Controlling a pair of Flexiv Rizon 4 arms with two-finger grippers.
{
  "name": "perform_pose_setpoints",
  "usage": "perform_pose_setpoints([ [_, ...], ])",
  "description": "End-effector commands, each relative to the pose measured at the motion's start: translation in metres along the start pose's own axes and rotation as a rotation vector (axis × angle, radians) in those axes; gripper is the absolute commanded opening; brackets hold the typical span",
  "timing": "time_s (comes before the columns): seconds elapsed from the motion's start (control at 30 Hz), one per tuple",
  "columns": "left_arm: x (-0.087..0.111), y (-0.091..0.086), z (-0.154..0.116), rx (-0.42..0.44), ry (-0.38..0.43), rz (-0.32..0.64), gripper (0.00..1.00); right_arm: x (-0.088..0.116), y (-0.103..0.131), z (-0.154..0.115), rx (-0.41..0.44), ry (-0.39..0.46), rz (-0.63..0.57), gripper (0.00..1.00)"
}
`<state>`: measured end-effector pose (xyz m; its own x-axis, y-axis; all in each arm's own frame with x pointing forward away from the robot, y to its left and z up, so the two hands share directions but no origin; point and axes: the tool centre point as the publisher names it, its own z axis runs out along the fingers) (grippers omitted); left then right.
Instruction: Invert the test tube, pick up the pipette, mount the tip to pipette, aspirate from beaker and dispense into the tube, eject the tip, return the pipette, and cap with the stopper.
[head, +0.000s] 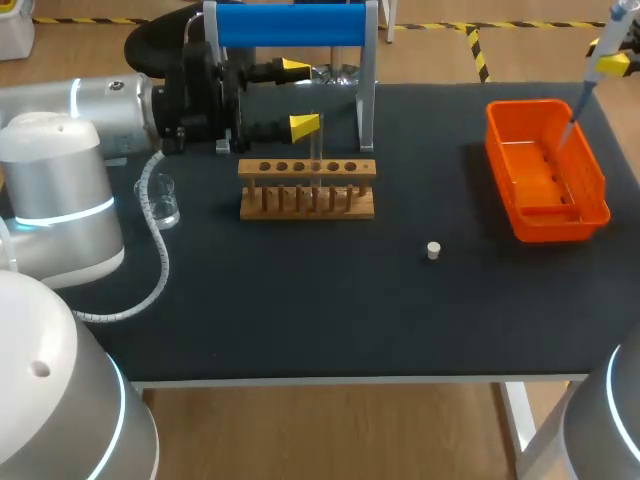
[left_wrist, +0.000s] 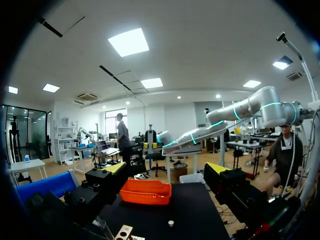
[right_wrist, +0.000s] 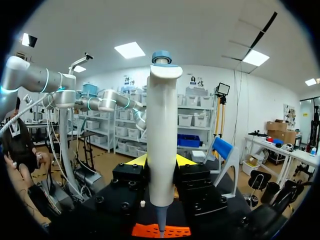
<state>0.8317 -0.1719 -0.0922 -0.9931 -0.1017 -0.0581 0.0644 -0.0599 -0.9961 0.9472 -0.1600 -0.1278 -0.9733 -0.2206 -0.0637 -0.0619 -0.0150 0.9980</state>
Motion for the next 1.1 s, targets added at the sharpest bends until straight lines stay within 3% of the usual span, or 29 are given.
perform_pose_setpoints([
  [0.03,0.000,0.000,0.000,-0.001,0.000,0.001,1.00,-0.003,-0.005,-0.007,0.007,-0.001,0.002,0.00],
  [1.1,0.000,0.000,0.000,-0.001,0.000,0.001,1.00,-0.013,0.005,-0.010,0.028,-0.102,-0.020,0.00],
])
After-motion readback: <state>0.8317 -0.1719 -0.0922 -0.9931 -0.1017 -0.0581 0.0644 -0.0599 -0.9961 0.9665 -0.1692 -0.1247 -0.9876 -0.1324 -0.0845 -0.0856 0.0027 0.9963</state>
